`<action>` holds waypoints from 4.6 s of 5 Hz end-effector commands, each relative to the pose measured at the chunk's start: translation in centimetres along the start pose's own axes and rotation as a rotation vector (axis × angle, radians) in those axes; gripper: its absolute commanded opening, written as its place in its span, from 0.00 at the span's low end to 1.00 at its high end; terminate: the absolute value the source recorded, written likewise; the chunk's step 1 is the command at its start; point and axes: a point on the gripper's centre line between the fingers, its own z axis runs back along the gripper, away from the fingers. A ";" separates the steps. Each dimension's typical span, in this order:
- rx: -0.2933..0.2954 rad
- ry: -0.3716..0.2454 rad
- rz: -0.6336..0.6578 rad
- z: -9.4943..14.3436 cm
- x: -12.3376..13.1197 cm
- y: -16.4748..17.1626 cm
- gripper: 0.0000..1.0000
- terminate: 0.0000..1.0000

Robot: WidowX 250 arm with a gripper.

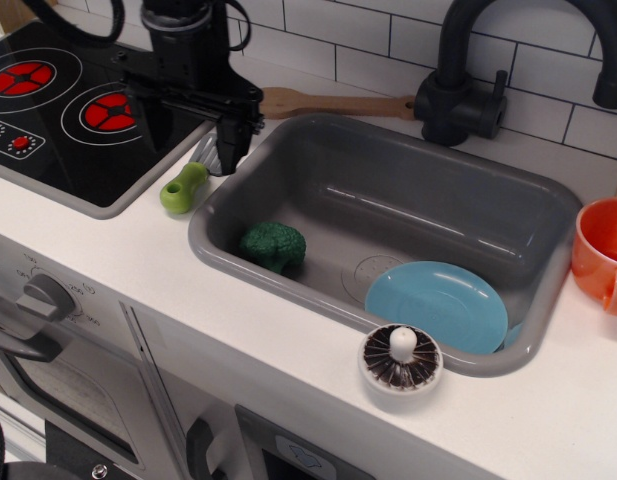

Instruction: Put spatula on plate sink

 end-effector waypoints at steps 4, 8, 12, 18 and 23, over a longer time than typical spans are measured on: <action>-0.016 -0.036 -0.015 -2.6 -1.0 1.3 1.00 0.00; -0.024 -0.011 -0.006 -3.2 -0.5 0.8 0.00 0.00; -0.132 -0.001 0.067 2.1 1.6 -5.6 0.00 0.00; -0.141 0.104 0.080 -4.9 -3.1 -18.5 1.00 0.00; -0.248 0.033 0.221 3.1 0.6 -14.7 1.00 0.00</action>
